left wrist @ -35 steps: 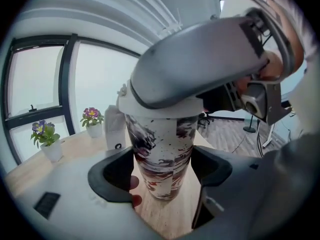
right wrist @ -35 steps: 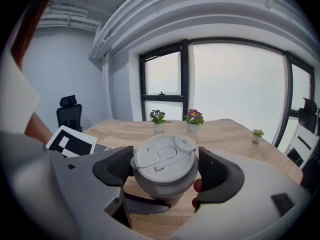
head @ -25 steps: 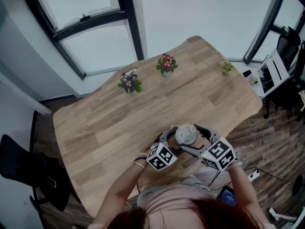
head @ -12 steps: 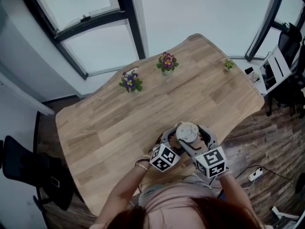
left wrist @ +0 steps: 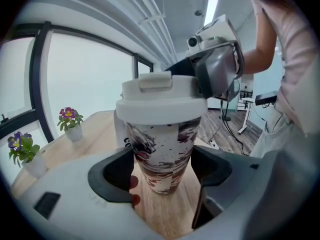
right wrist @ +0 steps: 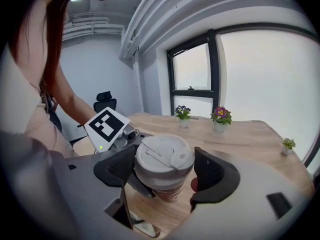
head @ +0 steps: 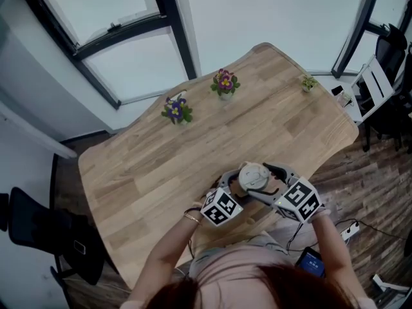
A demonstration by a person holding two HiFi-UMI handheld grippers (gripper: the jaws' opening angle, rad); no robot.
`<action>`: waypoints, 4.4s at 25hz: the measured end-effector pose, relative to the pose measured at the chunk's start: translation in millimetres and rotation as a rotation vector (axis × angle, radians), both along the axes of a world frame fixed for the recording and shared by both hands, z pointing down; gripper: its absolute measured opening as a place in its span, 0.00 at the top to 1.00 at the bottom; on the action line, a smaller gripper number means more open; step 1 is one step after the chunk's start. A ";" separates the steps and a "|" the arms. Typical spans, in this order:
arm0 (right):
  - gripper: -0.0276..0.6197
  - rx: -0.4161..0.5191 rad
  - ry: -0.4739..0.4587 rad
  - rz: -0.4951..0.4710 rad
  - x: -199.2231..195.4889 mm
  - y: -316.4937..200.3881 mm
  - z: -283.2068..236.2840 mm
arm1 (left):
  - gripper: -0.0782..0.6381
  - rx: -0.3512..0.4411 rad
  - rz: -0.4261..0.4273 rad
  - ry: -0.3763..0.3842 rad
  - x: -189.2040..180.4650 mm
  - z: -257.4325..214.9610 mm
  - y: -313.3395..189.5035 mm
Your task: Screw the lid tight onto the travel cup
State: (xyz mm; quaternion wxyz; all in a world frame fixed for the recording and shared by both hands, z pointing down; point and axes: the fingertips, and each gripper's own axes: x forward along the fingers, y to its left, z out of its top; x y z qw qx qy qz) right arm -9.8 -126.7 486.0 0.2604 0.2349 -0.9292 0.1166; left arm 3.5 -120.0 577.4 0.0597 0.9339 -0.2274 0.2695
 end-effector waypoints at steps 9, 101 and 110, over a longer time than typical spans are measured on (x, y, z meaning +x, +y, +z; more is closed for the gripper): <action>0.39 0.103 -0.124 0.365 5.2 -2.9 -1.9 | 0.41 0.000 -0.064 0.002 -0.2 -0.6 -2.1; 0.40 0.072 -0.040 0.178 10.8 12.0 15.7 | 0.41 -0.017 0.036 -0.066 1.1 3.5 -2.2; 0.40 0.082 0.049 -0.057 9.8 4.6 14.0 | 0.41 -0.025 0.064 -0.072 2.6 3.9 -2.6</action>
